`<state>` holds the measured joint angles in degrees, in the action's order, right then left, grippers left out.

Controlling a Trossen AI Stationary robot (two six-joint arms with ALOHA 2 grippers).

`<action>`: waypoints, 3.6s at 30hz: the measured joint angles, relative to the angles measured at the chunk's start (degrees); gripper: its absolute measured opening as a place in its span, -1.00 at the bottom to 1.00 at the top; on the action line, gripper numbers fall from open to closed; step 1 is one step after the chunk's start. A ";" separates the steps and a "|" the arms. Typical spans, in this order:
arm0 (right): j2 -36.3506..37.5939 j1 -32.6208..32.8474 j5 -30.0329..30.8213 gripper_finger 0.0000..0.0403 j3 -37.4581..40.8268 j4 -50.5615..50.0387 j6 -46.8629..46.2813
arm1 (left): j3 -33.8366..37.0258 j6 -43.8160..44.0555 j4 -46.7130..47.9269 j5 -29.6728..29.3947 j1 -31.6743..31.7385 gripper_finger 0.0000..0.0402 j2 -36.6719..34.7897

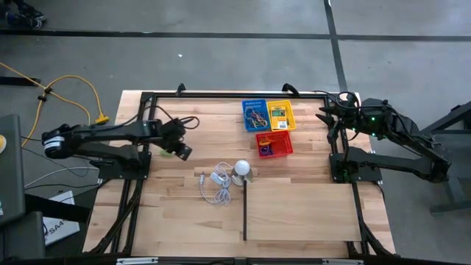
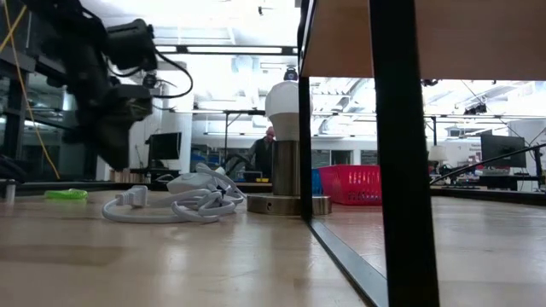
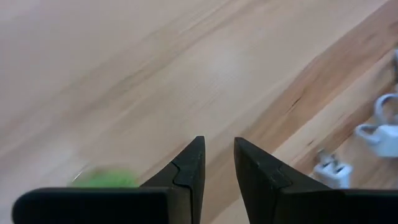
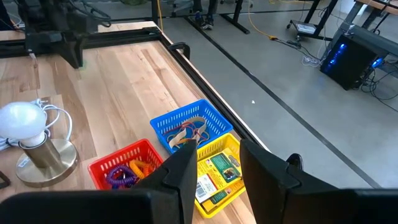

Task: Pick & Place Office Desk Supplies
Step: Put the green coil keychain into the red bin

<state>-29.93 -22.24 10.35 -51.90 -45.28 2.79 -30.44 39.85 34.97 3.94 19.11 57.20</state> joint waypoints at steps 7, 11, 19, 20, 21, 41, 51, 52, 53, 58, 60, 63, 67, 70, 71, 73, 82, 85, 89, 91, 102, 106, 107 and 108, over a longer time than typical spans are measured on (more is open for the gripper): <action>-0.02 0.00 0.00 -0.46 -0.02 -0.02 0.00 | -0.02 -6.99 11.64 -0.14 2.25 -0.59 -5.55; -0.02 0.00 0.00 -0.46 -0.02 -0.02 0.00 | -0.02 -13.47 13.39 -0.10 3.42 -0.59 -6.94; -0.02 0.00 0.00 -0.46 -0.02 -0.02 0.00 | -0.07 -3.88 14.50 -2.34 5.33 -0.59 -6.21; -0.02 0.00 0.00 -0.46 -0.02 -0.02 0.00 | -0.07 -2.25 14.85 -2.64 5.31 -0.59 -5.88; -0.02 0.00 0.00 -0.46 -0.02 -0.02 0.00 | -0.07 -1.01 15.16 -2.64 5.27 -0.59 -5.46; -0.01 0.00 0.00 -0.46 -0.02 -0.02 0.00 | -0.09 2.26 14.12 -3.60 2.36 -0.59 4.81; 0.00 0.00 0.00 -0.46 -0.02 -0.02 0.00 | -0.09 0.73 11.70 -4.26 2.36 -0.59 8.13; 0.00 0.00 0.00 -0.46 -0.02 -0.02 0.00 | -0.09 0.67 11.25 -4.26 2.36 -0.59 8.51; -0.02 0.00 -0.02 -0.46 -0.02 -0.02 0.00 | -0.10 0.66 11.05 -4.27 2.36 -0.59 8.88; -0.01 0.00 -0.01 -0.46 -0.02 0.00 0.00 | -0.11 0.55 10.62 -4.27 2.36 -0.59 10.55; -0.01 0.00 0.00 -0.46 -0.02 -0.02 0.00 | -0.12 0.55 10.19 -4.24 2.37 -0.59 11.20; -0.02 0.00 0.00 -0.46 -0.02 -0.02 0.00 | -0.24 0.56 9.51 -4.08 2.38 -0.59 12.09; -0.02 0.00 -0.02 -0.46 -0.01 -0.01 0.00 | -0.35 0.57 8.74 -3.90 2.38 -0.59 13.43; -0.02 0.00 -0.02 -0.46 -0.02 -0.01 0.00 | -0.35 0.73 8.53 -3.84 2.38 -0.59 13.69; -0.02 0.00 0.02 -0.46 0.00 -0.02 0.00 | -0.35 0.84 8.50 -3.85 2.41 -0.60 13.69; -0.01 0.00 0.00 -0.46 -0.02 -0.02 0.00 | -0.33 0.92 8.49 -3.84 2.41 -0.61 13.71; -0.02 0.00 0.00 -0.46 -0.02 -0.01 0.00 | -0.20 1.01 8.47 -3.86 2.41 -0.84 13.74; -0.02 0.00 0.00 -0.46 -0.02 -0.01 0.00 | -0.17 1.06 8.45 -3.86 2.41 -0.87 13.74; -0.02 0.00 0.00 -0.46 -0.02 -0.02 0.00 | -0.17 1.12 8.38 -3.86 2.41 -0.88 13.69; -0.02 0.00 0.00 -0.46 -0.02 -0.01 0.00 | -0.17 1.12 8.27 -3.86 2.41 -0.88 13.69; -0.02 0.00 0.00 -0.46 -0.02 0.00 0.00 | -1.38 0.45 -2.72 -3.47 2.37 -0.89 11.01; -0.02 0.00 0.00 -0.46 -0.01 -0.02 0.00 | -1.19 -2.23 -11.00 -3.51 2.41 -0.89 9.16; 0.00 0.00 0.00 -0.46 -0.02 -0.01 0.00 | -1.26 -2.83 -13.09 -3.55 2.41 -0.89 8.63; 0.00 0.00 0.00 -0.46 -0.02 -0.02 0.00 | -1.27 -3.69 -15.09 -3.64 2.41 -0.89 8.28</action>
<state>-29.93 -22.24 10.35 -51.92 -45.30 2.79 -31.70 36.16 19.88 0.30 21.52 65.48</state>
